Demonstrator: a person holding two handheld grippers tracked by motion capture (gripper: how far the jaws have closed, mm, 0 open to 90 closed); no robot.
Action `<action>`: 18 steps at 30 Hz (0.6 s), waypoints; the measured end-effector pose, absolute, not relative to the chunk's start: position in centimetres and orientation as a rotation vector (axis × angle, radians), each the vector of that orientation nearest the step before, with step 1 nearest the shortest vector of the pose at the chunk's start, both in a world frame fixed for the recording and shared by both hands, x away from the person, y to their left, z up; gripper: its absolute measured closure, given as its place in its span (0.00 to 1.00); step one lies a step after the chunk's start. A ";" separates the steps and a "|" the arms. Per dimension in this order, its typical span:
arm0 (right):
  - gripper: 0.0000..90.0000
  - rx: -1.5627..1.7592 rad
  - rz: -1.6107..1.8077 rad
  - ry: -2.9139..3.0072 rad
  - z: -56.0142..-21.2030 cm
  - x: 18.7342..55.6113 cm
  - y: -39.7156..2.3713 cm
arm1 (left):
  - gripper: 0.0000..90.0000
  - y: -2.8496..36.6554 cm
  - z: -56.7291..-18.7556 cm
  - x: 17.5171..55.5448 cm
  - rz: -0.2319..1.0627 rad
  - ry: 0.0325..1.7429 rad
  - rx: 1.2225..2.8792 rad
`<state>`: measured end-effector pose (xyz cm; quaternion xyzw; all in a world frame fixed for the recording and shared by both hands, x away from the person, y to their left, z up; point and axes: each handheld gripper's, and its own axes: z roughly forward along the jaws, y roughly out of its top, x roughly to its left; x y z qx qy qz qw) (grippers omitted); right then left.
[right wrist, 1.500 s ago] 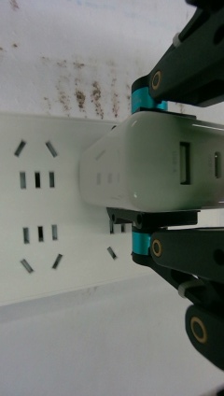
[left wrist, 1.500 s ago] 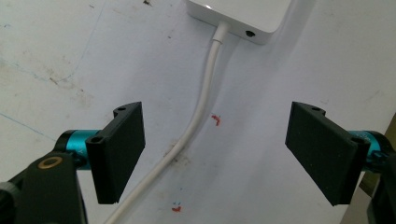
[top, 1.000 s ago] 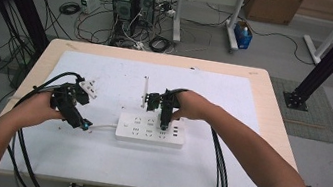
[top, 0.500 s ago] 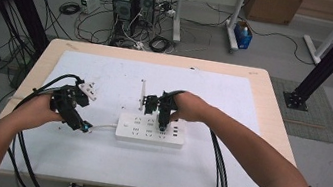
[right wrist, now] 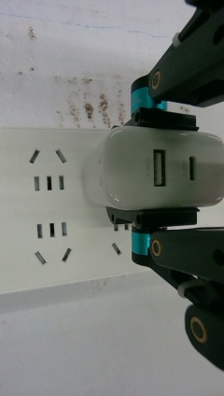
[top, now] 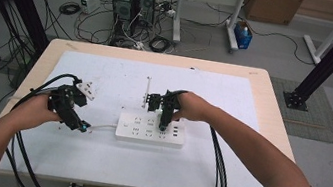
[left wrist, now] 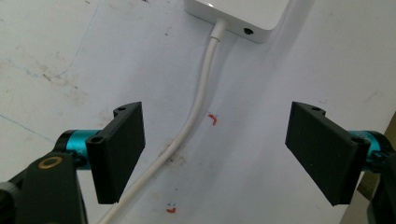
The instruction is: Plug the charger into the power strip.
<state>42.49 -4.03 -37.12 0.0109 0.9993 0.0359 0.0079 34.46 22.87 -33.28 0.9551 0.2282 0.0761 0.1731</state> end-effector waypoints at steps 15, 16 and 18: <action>0.70 -0.016 0.117 3.092 -37.7 42.0 -3.9 | 0.22 22.5 -33.8 35.1 0.206 0.652 2.700; 0.70 0.000 0.126 3.095 -37.8 42.0 -4.0 | 0.22 22.5 -33.8 35.1 0.209 0.646 2.702; 0.69 -0.016 0.152 3.087 -37.9 42.0 -4.2 | 0.22 22.5 -33.8 35.2 0.203 0.648 2.696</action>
